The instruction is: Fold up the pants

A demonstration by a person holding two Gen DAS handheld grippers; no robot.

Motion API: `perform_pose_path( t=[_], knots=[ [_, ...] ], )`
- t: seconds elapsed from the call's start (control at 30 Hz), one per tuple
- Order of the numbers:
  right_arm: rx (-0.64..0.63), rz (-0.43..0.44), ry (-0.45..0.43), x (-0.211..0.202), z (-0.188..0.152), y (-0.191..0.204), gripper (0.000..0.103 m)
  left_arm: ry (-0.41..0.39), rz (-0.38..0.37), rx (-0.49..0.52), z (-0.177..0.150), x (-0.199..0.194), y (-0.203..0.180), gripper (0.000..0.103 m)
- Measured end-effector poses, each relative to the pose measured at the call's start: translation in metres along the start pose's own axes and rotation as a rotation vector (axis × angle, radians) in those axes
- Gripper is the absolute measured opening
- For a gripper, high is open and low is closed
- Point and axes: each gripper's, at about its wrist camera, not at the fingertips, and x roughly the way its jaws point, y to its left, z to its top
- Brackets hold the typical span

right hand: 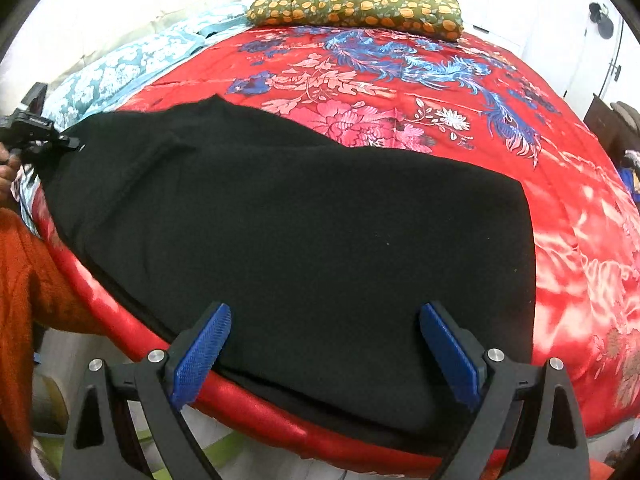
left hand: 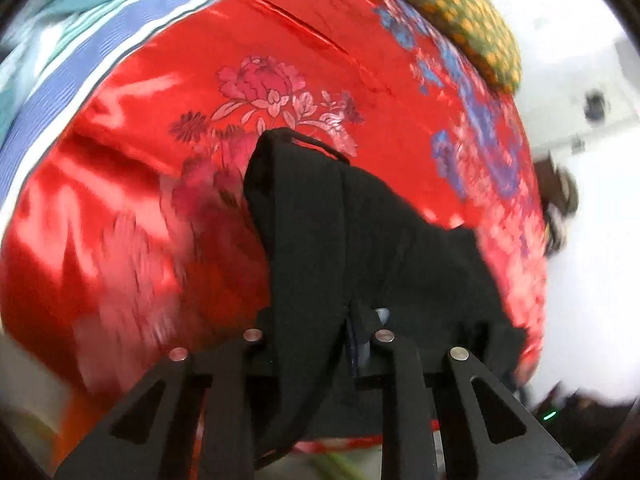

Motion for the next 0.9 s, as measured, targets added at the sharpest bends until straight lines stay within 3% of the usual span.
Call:
perform_pose_path(
  t=[0.07,0.23,0.4,0.47,0.5,0.53,0.6,0.67,0.7,0.77,0.9],
  knots=[
    [0.034,0.025,-0.009,-0.002,0.002,-0.004,0.095,-0.020,-0.139,-0.028,-0.016,-0.022,-0.025,0.018],
    [0.078,0.060,-0.013,-0.003,0.003,-0.012,0.095,-0.031,-0.257,0.077,-0.058,-0.045,-0.126,0.018],
    [0.068,0.064,-0.006,-0.005,0.000,-0.013,0.095,-0.006,-0.231,0.203,-0.099,0.006,-0.235,0.020],
    [0.085,0.075,-0.015,-0.009,0.000,-0.017,0.095,0.032,-0.189,0.244,-0.118,0.054,-0.269,0.028],
    [0.098,0.083,-0.024,-0.012,0.000,-0.020,0.095,0.060,-0.174,0.287,-0.126,0.073,-0.280,0.033],
    [0.113,0.093,-0.033,-0.015,-0.001,-0.023,0.095,0.118,-0.157,0.342,-0.136,0.098,-0.294,0.048],
    [0.143,0.127,-0.048,-0.021,-0.001,-0.031,0.095,0.269,-0.142,0.405,-0.156,0.139,-0.314,0.052],
    [0.167,0.188,-0.048,-0.024,-0.003,-0.040,0.095,0.314,-0.170,0.415,-0.167,0.142,-0.322,0.053],
    [0.176,0.212,-0.046,-0.025,-0.005,-0.043,0.095,0.296,-0.217,0.419,-0.168,0.130,-0.323,0.056],
    [0.184,0.276,-0.064,-0.030,-0.006,-0.047,0.095,0.225,-0.254,0.437,-0.163,0.097,-0.316,0.075],
    [0.151,0.399,-0.094,-0.035,-0.003,-0.037,0.095,0.041,-0.185,0.431,-0.138,0.037,-0.273,0.083]
  ],
)
